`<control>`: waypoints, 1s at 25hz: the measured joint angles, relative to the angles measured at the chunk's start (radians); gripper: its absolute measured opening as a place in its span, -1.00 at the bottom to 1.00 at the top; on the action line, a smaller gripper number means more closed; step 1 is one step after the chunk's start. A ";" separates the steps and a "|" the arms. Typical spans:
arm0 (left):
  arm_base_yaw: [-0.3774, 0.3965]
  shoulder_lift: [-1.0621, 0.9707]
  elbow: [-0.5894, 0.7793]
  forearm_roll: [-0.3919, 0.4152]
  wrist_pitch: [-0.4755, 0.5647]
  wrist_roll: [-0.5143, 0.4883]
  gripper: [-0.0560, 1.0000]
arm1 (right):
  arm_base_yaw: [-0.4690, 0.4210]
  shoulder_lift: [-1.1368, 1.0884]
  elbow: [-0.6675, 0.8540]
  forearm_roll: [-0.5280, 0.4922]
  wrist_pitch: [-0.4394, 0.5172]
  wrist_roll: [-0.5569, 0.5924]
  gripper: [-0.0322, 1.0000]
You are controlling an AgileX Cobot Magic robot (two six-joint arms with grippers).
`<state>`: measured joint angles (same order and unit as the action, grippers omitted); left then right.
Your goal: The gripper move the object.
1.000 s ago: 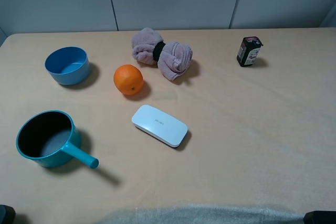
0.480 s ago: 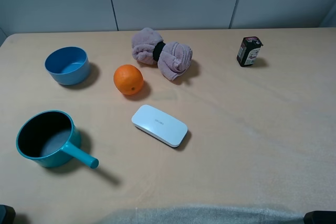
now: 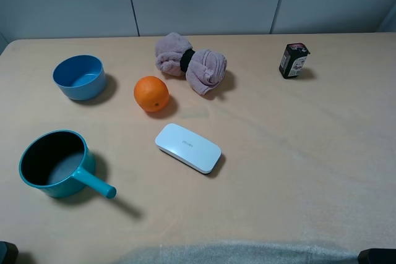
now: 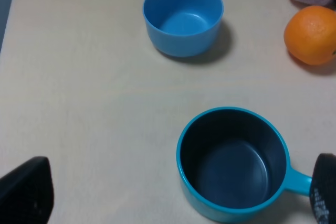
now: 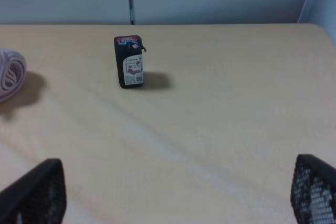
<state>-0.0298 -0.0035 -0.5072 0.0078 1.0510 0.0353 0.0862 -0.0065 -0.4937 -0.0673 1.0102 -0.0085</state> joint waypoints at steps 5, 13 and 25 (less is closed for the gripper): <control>0.000 0.000 0.000 0.000 0.000 0.000 0.99 | 0.000 0.000 0.000 0.000 0.000 0.000 0.37; 0.000 0.000 0.000 0.000 0.000 0.000 0.99 | 0.000 0.000 0.000 0.000 0.000 0.000 0.37; 0.000 0.000 0.000 0.000 0.000 0.000 0.99 | 0.000 0.000 0.000 -0.001 0.000 0.001 0.37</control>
<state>-0.0298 -0.0035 -0.5072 0.0078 1.0510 0.0353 0.0862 -0.0065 -0.4937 -0.0683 1.0102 -0.0073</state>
